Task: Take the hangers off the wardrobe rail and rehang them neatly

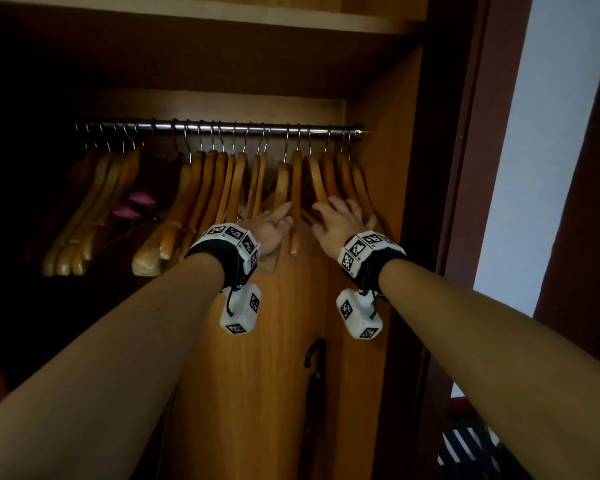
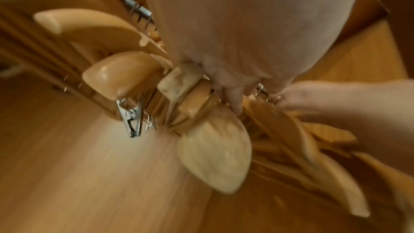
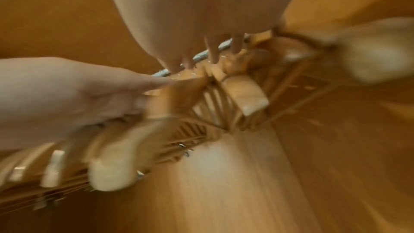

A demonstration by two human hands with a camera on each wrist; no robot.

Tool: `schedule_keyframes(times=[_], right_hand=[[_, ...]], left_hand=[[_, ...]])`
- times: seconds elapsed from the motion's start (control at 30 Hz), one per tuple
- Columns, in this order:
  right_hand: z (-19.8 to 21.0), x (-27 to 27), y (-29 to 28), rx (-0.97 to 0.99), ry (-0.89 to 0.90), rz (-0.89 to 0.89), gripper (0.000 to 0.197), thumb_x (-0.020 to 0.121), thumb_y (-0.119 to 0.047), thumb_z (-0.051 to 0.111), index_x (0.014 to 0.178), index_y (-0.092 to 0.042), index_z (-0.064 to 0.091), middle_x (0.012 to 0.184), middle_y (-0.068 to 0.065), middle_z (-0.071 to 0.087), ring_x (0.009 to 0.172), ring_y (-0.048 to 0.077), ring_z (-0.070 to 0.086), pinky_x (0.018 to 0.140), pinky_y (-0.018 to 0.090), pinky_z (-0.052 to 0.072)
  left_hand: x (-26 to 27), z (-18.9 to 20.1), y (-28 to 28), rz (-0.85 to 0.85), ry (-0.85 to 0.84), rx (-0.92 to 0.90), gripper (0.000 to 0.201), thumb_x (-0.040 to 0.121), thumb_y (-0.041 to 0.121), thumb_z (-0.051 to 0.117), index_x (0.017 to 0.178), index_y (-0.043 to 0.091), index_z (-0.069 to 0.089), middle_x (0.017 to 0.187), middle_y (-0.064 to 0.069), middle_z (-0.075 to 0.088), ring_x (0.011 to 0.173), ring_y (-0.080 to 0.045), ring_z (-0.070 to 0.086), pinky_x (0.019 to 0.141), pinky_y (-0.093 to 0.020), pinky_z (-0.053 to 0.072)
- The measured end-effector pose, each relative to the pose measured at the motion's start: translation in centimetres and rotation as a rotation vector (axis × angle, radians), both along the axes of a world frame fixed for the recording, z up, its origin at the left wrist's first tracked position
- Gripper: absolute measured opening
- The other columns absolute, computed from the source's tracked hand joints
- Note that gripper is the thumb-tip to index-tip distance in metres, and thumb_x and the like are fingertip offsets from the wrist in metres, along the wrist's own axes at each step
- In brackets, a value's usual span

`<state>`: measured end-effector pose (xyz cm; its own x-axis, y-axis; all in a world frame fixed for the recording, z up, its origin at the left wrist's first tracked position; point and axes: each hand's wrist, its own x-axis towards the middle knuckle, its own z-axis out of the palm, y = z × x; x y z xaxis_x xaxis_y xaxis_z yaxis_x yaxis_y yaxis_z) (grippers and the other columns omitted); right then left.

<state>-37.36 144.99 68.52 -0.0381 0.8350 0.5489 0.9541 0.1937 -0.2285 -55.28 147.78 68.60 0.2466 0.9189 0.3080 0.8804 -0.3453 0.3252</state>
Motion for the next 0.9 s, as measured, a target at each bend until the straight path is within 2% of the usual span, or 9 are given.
schedule_keyframes(times=[0.07, 0.13, 0.27, 0.37, 0.53, 0.63, 0.73, 0.8, 0.9], right_hand=[[0.8, -1.0, 0.2, -0.001, 0.072, 0.075, 0.044, 0.098, -0.047, 0.036, 0.142, -0.044, 0.036, 0.158, -0.011, 0.023, 0.146, 0.025, 0.013, 0.111, 0.068, 0.004], [1.1, -1.6, 0.4, -0.050, 0.020, 0.118, 0.047, 0.098, -0.053, 0.034, 0.144, -0.047, 0.034, 0.158, -0.013, 0.021, 0.146, 0.024, 0.015, 0.110, 0.070, 0.001], [0.7, -0.9, 0.8, -0.105, -0.180, 0.080, 0.051, 0.094, -0.032, 0.050, 0.143, -0.037, 0.040, 0.159, -0.013, 0.015, 0.145, 0.025, 0.017, 0.108, 0.074, 0.005], [0.5, -0.2, 0.9, -0.109, -0.234, 0.048, 0.052, 0.090, -0.022, 0.055, 0.141, -0.030, 0.046, 0.160, -0.013, 0.010, 0.144, 0.025, 0.021, 0.110, 0.072, 0.009], [0.4, 0.0, 0.5, -0.109, -0.253, 0.036, 0.049, 0.092, -0.027, 0.054, 0.140, -0.028, 0.046, 0.160, -0.016, 0.010, 0.144, 0.025, 0.021, 0.110, 0.071, 0.013], [0.4, -0.8, 0.1, -0.081, -0.196, 0.019, 0.040, 0.098, -0.040, 0.040, 0.134, -0.026, 0.052, 0.158, -0.016, 0.015, 0.141, 0.025, 0.026, 0.108, 0.073, 0.012], [0.5, -1.6, -0.1, -0.095, -0.120, -0.006, 0.059, 0.098, -0.059, 0.024, 0.130, -0.021, 0.057, 0.156, -0.013, 0.021, 0.139, 0.026, 0.030, 0.107, 0.074, 0.007], [0.5, -1.9, -0.1, -0.107, -0.151, -0.032, 0.063, 0.094, -0.064, 0.030, 0.134, -0.020, 0.053, 0.155, -0.012, 0.019, 0.139, 0.027, 0.029, 0.106, 0.076, 0.007], [0.3, -2.1, 0.0, -0.110, -0.220, -0.057, 0.064, 0.089, -0.057, 0.049, 0.141, -0.021, 0.044, 0.156, -0.011, 0.014, 0.140, 0.027, 0.028, 0.104, 0.078, 0.010]], left_hand=[[0.4, 0.1, 0.1, -0.016, -0.052, -0.002, 0.051, 0.100, 0.052, 0.021, 0.151, 0.044, 0.013, 0.160, 0.005, 0.019, 0.146, -0.021, 0.022, 0.119, -0.045, 0.016], [0.7, 0.2, 0.1, -0.025, -0.011, 0.000, 0.053, 0.101, 0.037, 0.031, 0.152, 0.039, 0.016, 0.160, 0.003, 0.019, 0.145, -0.022, 0.024, 0.118, -0.046, 0.020], [0.3, 0.4, 0.2, -0.014, 0.070, -0.039, 0.072, 0.093, 0.010, 0.044, 0.152, 0.040, 0.016, 0.162, 0.004, 0.011, 0.147, -0.020, 0.017, 0.119, -0.044, 0.020], [0.0, 0.6, -0.1, -0.028, 0.122, 0.023, 0.073, 0.093, 0.006, 0.046, 0.153, 0.034, 0.015, 0.162, 0.004, 0.009, 0.148, -0.020, 0.013, 0.120, -0.040, 0.018], [-1.0, 0.8, -0.2, -0.063, 0.192, 0.098, 0.071, 0.092, -0.002, 0.046, 0.154, 0.020, 0.020, 0.162, 0.003, 0.008, 0.149, -0.017, 0.005, 0.119, -0.033, 0.007], [-1.6, 0.7, 0.1, -0.035, 0.233, 0.063, 0.071, 0.090, -0.005, 0.046, 0.153, 0.021, 0.024, 0.162, 0.003, 0.010, 0.149, -0.015, 0.004, 0.121, -0.034, 0.009], [-1.6, 0.9, 0.1, -0.021, 0.219, 0.039, 0.077, 0.087, -0.010, 0.045, 0.152, 0.024, 0.024, 0.162, 0.002, 0.007, 0.149, -0.015, 0.004, 0.121, -0.034, 0.012], [-1.3, 1.1, -0.4, -0.020, 0.259, 0.052, 0.077, 0.087, -0.011, 0.044, 0.153, 0.022, 0.022, 0.162, 0.001, 0.006, 0.149, -0.017, 0.003, 0.121, -0.036, 0.010], [-1.2, 1.2, -0.7, -0.003, 0.262, 0.095, 0.079, 0.086, -0.013, 0.046, 0.154, 0.018, 0.019, 0.162, -0.002, 0.000, 0.149, -0.018, -0.003, 0.121, -0.036, 0.002]])
